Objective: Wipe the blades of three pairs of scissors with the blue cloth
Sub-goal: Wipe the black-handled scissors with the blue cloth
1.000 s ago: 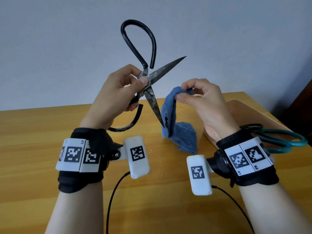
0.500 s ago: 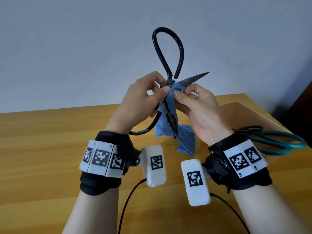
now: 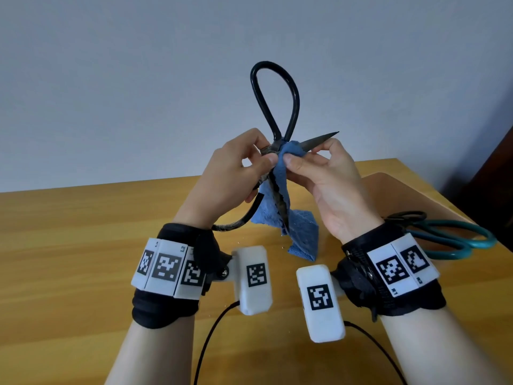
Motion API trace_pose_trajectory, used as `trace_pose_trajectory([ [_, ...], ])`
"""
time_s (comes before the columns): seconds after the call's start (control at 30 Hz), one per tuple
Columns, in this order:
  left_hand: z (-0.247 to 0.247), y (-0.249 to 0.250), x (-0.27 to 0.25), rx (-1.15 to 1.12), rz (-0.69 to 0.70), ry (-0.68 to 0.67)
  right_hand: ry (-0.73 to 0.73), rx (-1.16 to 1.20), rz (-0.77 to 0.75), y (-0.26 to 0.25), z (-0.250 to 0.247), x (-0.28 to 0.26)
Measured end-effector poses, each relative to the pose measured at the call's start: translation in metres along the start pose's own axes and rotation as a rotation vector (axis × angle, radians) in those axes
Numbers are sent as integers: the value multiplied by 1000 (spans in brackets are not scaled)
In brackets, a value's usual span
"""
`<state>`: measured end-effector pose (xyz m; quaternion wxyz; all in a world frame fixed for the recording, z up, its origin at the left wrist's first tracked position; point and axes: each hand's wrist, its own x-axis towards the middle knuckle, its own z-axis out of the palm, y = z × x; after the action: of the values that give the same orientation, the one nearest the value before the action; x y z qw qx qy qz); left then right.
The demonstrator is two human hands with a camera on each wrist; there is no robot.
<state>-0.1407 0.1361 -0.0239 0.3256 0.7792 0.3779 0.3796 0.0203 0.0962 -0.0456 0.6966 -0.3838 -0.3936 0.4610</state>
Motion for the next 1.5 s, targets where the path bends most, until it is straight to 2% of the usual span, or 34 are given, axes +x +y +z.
trace_pose_trajectory([
  [0.2, -2, 3, -1, -74, -10, 2, 84, 88, -49, -7, -1, 1],
  [0.4, -1, 0, 0, -33, -14, -2, 10, -13, -15, 0, 3, 0],
  [0.6, -3, 0, -2, -60, -20, -2, 78, 111, -43, -6, -4, 2],
  [0.8, -2, -1, -1, -53, -25, -17, 33, 66, -15, -3, -1, 2],
  [1.0, -4, -3, -1, -42, -30, -8, 92, 132, -60, -5, -11, 6],
  [1.17, -3, -4, 0, -38, -28, -14, 35, 92, -44, -2, -5, 5],
  [1.33, -4, -3, -1, -31, -26, 7, 88, 113, -61, -5, -10, 5],
  [1.5, -1, -2, -1, -21, -17, -1, 23, -22, -5, 1, 0, 3],
])
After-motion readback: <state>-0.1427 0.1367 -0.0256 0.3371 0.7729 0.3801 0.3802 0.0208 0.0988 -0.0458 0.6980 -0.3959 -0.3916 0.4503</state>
